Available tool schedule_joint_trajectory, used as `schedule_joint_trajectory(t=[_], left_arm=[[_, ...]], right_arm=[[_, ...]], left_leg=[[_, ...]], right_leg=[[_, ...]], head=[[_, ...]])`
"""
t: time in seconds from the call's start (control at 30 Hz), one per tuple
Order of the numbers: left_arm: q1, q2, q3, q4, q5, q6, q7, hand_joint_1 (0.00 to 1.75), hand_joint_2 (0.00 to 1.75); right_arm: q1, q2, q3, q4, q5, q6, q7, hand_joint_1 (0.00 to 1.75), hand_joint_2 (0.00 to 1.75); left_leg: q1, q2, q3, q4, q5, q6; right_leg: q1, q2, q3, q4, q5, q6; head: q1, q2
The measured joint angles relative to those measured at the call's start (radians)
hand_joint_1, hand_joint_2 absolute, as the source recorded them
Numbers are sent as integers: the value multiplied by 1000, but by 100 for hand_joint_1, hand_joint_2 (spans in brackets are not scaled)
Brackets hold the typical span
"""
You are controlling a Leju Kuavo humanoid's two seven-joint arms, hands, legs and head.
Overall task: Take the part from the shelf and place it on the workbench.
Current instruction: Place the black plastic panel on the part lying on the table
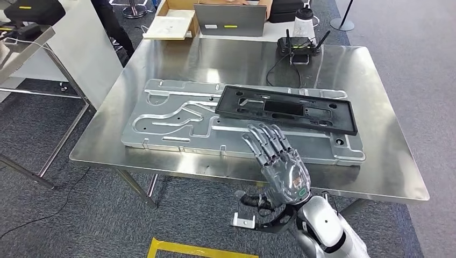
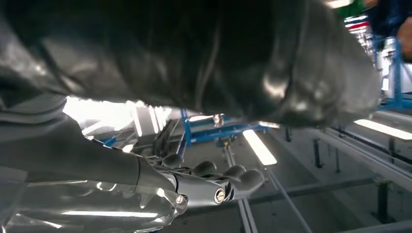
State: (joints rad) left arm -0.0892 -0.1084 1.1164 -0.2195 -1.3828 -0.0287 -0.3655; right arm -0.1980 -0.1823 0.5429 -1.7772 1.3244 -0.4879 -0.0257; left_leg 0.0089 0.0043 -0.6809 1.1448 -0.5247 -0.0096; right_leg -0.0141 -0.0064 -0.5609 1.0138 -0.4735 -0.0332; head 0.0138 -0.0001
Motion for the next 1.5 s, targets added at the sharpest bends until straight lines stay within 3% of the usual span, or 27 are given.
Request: schedule_joint_trajectory(t=[0.07, 0.13, 0.2, 0.27, 0.33, 0.4, 0.43, 0.47, 0.53, 0.57, 0.6, 0.67, 0.7, 0.73, 0.8, 0.83, 0.93, 1.0, 1.07, 1.1, 1.13, 1.17, 1.23, 1.3, 1.4, 1.47, 1.5], left_arm=[[1, 0, 4, 0, 1, 1, 0, 0, 0], [1, 0, 8, 0, 5, 2, -1, 0, 0], [1, 0, 12, 0, 13, 4, -2, 0, 0], [0, 0, 16, 0, 21, 8, -4, 0, 0], [1, 0, 23, 0, 28, 10, -5, 0, 0], [4, -1, 33, 0, 38, 13, -6, 0, 0], [5, -2, 38, 0, 42, 13, -7, 0, 0], [7, -3, 43, 0, 47, 15, -8, 0, 0], [10, -4, 52, 0, 55, 18, -10, 0, 0], [12, -4, 58, 0, 59, 20, -10, 0, 0], [13, -5, 63, 0, 64, 21, -12, 0, 0], [15, -7, 73, 0, 71, 24, -15, 0, 0], [15, -8, 78, 0, 73, 25, -17, 0, 0], [16, -11, 83, 0, 75, 27, -18, 0, 0], [16, -15, 91, 0, 79, 30, -18, 0, 0], [16, -17, 95, 0, 81, 32, -18, 0, 0], [17, -19, 110, 0, 87, 40, -18, 0, 0], [21, -21, 118, 0, 90, 44, -17, 0, 0], [25, -22, 126, 0, 93, 46, -16, 0, 0], [25, -23, 131, 0, 95, 47, -18, 0, 0], [26, -23, 135, 0, 99, 48, -22, 0, 0], [26, -24, 139, 0, 103, 49, -25, 0, 0], [24, -25, 144, 0, 108, 51, -30, 0, 0], [21, -26, 148, 0, 109, 53, -32, 0, 0], [17, -27, 156, 0, 109, 54, -34, 0, 0], [16, -31, 160, 0, 111, 55, -34, 0, 0], [14, -33, 161, 0, 112, 59, -31, 0, 0]], right_arm=[[16, 2, 12, -10, 2, -5, 3, 0, 0], [39, 3, 20, -16, -1, -17, 5, 0, 0], [79, 7, 23, -24, -21, -46, 2, 0, 0], [135, 19, 24, -32, -67, -86, -14, 0, 0], [197, 35, 23, -33, -129, -124, -42, 0, 0], [263, 54, 15, -26, -212, -162, -79, 0, 0], [294, 63, 8, -19, -257, -178, -99, 0, 0], [322, 73, -1, -11, -303, -190, -121, 0, 0], [374, 99, -31, 14, -390, -202, -167, 0, 0], [398, 115, -52, 33, -437, -204, -192, 0, 0], [420, 133, -76, 57, -489, -205, -220, 0, 0], [456, 172, -130, 115, -588, -203, -280, 0, 0], [468, 194, -164, 151, -631, -196, -316, 0, 0], [477, 218, -204, 189, -667, -182, -355, 0, 0], [482, 270, -297, 274, -725, -124, -428, 0, 0], [480, 293, -349, 321, -748, -85, -459, 0, 0], [458, 356, -540, 511, -784, 39, -552, 0, 0], [427, 383, -685, 667, -774, 88, -604, 0, 0], [388, 394, -816, 829, -744, 105, -600, 0, 0], [370, 395, -874, 910, -727, 108, -577, 0, 0], [354, 396, -927, 988, -713, 112, -551, 0, 0], [341, 396, -973, 1058, -701, 115, -529, 0, 0], [320, 397, -1047, 1171, -688, 119, -509, 0, 0], [297, 399, -1098, 1252, -682, 118, -505, 0, 0], [266, 402, -1152, 1336, -679, 118, -503, 0, 0], [253, 403, -1173, 1371, -673, 117, -493, 0, 0], [249, 403, -1181, 1387, -665, 115, -473, 0, 0]], left_leg=[[3, 0, -21, 119, -72, -8], [4, 0, 4, 154, -54, -11], [5, -1, 94, 60, -4, -7], [1, -5, 203, -85, -8, 2], [-5, -10, 246, -159, -27, 16], [-5, -8, 234, -170, -9, 34], [-3, -6, 225, -172, 4, 44], [-1, -2, 212, -175, 17, 52], [-2, 4, 180, -175, 41, 63], [-4, 5, 164, -173, 54, 65], [-6, 6, 146, -171, 65, 65], [-9, 7, 112, -161, 84, 62], [-10, 7, 97, -156, 90, 60], [-13, 7, 85, -149, 96, 57], [-15, 8, 72, -139, 106, 48], [-15, 8, 70, -137, 112, 41], [-11, 7, 63, -131, 117, 22], [-7, 4, 38, -69, 56, 11], [-1, 2, 0, 53, -31, 0], [2, 2, -13, 107, -53, -5], [4, 2, -11, 132, -55, -9], [6, 3, 10, 117, -40, -10], [8, 20, 101, -15, 6, -9], [1, 42, 168, -125, 30, 4], [-5, 37, 172, -154, 31, 31], [0, 24, 171, -166, 40, 47], [2, 18, 170, -171, 46, 55]], right_leg=[[1, 0, -29, 3, 21, -1], [2, -1, -59, 8, 41, 3], [2, -2, -84, 14, 58, 10], [4, -4, -97, 17, 74, 20], [4, -6, -96, 13, 91, 32], [2, -5, -97, 7, 100, 45], [2, -3, -104, 16, 81, 49], [1, 0, -114, 42, 42, 52], [0, 2, -140, 149, -72, 54], [0, 3, -148, 213, -110, 55], [0, 3, -148, 262, -119, 56], [1, 3, -105, 272, -71, 51], [3, 3, -58, 227, -44, 46], [6, 2, 1, 155, -38, 40], [12, 0, 97, 16, -68, 30], [15, -1, 119, -24, -85, 26], [12, -3, 114, -46, -73, 10], [6, -7, 100, -52, -53, -2], [7, -13, 81, -50, -40, -5], [7, -18, 73, -48, -35, -4], [7, -24, 66, -44, -33, -3], [7, -31, 61, -40, -32, -1], [7, -45, 55, -30, -33, 3], [9, -56, 52, -22, -34, 13], [12, -72, 54, -20, -34, 33], [10, -55, 43, 4, -55, 44], [9, -37, 25, 43, -84, 48]], head=[[0, 0], [0, 0], [0, 0], [0, 0], [0, 0], [0, 0], [0, 0], [0, 0], [0, 0], [0, 0], [0, 0], [0, 0], [0, 0], [0, 0], [0, 0], [0, 0], [0, 0], [0, 0], [-1, 0], [-1, 0], [-1, 0], [-1, 0], [-1, 0], [-1, 0], [0, 0], [0, 0], [0, 0]])
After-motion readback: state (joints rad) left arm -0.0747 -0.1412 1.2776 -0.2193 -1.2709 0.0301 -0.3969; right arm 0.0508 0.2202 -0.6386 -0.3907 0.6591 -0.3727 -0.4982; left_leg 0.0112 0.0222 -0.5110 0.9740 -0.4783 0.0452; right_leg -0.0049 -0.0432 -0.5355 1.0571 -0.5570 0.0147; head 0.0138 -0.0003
